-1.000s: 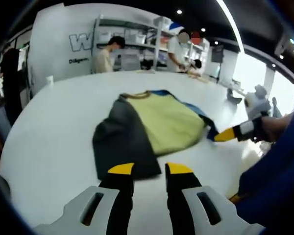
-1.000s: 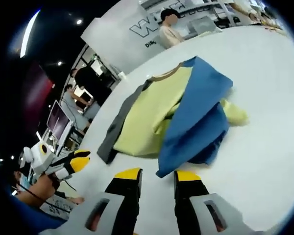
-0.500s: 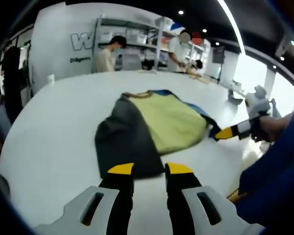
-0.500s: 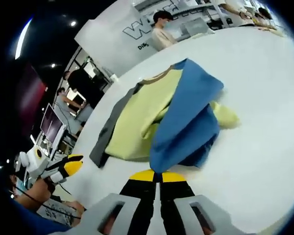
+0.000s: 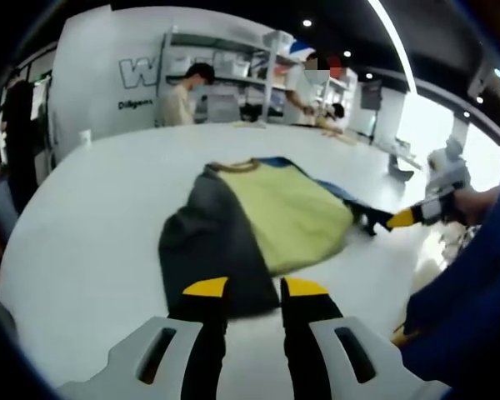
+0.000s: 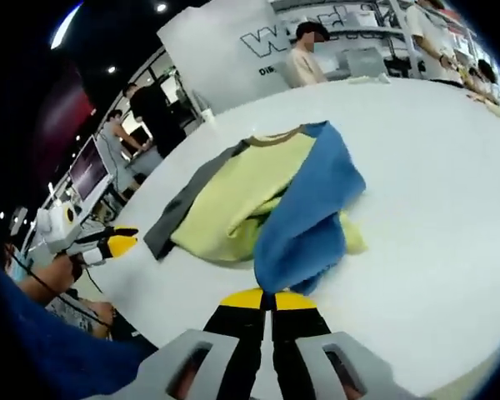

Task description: Fold the garment on the visible template until the final outline fits inside the template.

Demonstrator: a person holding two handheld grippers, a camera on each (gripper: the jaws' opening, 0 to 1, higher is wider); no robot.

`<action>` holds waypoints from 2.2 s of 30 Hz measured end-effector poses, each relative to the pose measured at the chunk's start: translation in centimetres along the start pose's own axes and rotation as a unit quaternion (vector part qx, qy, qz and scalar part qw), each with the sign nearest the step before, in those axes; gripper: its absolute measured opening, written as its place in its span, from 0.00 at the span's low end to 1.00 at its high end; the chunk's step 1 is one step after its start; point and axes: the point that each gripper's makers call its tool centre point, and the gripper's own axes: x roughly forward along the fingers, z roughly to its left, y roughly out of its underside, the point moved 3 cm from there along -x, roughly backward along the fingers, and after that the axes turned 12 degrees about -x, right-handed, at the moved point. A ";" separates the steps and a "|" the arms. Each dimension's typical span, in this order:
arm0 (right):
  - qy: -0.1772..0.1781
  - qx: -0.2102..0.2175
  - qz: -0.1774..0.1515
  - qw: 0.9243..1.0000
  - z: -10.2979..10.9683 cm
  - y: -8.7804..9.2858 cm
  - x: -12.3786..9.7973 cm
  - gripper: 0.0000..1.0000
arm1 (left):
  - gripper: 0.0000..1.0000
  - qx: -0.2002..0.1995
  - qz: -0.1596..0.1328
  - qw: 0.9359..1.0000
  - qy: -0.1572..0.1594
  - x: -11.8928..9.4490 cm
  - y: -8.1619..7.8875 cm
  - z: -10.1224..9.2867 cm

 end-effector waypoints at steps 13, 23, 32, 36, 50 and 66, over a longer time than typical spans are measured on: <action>-0.086 -0.016 0.036 0.996 -4.8 -3.8 -5.0 0.00 | 0.22 0.001 -0.002 1.000 0.000 0.1 -0.5 -0.4; -0.164 0.033 0.048 0.985 -9.2 -6.5 -7.3 0.00 | 0.22 0.004 -0.003 1.000 0.000 0.4 -0.7 -1.2; -0.206 -0.002 0.092 0.974 -12.1 -6.0 -7.9 0.00 | 0.22 0.006 -0.007 1.000 -0.004 0.4 -1.0 -2.5; -0.209 0.000 0.097 0.973 -14.3 -6.0 -8.5 0.00 | 0.22 0.008 -0.005 1.000 -0.006 0.5 -0.8 -3.2; -0.264 0.047 0.115 0.956 -20.1 -6.9 -9.7 0.00 | 0.22 0.003 -0.010 1.000 -0.012 1.2 -0.7 -6.2; -0.318 0.061 0.172 0.930 -23.0 -5.3 -9.0 0.00 | 0.22 -0.011 -0.014 0.999 -0.042 1.2 0.0 -8.1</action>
